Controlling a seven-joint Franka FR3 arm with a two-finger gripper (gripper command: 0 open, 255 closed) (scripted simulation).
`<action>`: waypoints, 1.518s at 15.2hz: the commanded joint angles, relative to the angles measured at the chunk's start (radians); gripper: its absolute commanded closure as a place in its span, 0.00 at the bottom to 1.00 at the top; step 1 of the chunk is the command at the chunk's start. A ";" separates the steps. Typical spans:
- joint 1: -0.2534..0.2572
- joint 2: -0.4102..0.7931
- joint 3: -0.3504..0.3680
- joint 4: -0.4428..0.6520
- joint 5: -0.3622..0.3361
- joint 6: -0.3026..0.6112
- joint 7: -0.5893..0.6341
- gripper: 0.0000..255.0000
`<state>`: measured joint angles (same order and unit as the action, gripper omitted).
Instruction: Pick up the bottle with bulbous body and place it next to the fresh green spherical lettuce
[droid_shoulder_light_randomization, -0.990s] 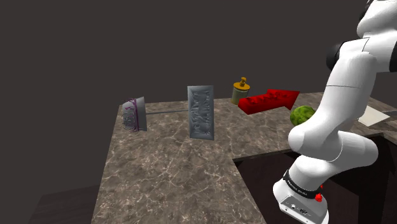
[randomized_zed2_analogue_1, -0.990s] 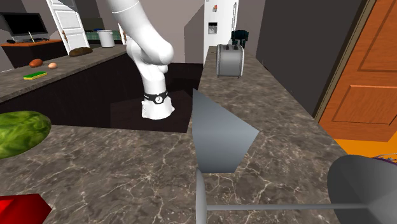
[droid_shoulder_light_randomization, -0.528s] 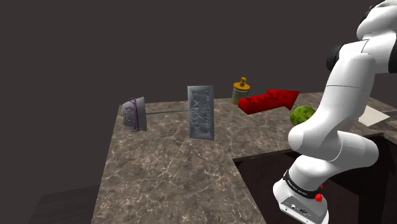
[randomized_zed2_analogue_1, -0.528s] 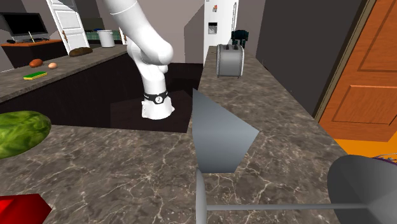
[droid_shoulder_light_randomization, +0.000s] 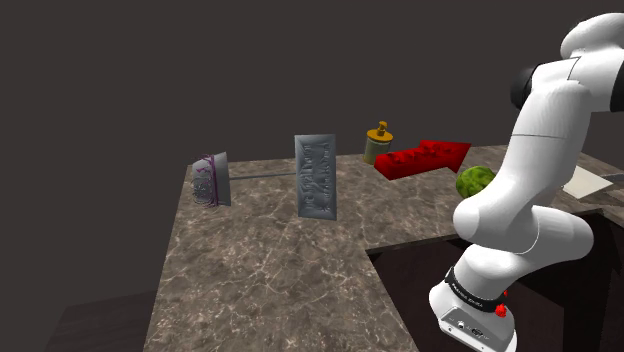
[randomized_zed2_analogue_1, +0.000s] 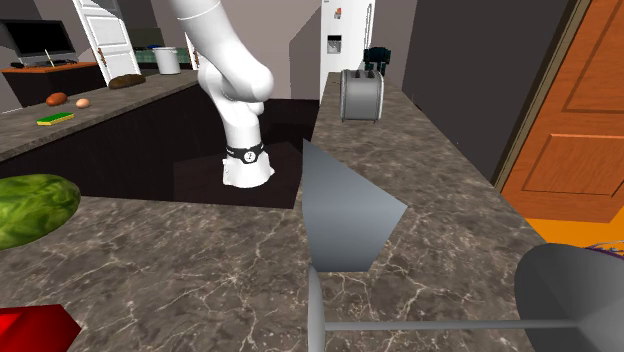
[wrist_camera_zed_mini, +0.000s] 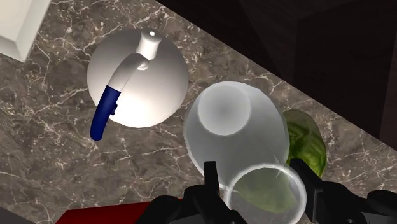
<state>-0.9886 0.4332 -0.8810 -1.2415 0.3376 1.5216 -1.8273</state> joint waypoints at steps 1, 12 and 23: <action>0.019 -0.013 -0.003 -0.049 -0.009 0.037 -0.001 1.00; 0.069 -0.033 -0.005 -0.230 -0.020 0.196 -0.008 1.00; 0.086 -0.017 0.007 -0.363 0.000 0.335 -0.027 1.00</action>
<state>-0.9038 0.4139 -0.8751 -1.5931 0.3347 1.8438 -1.8519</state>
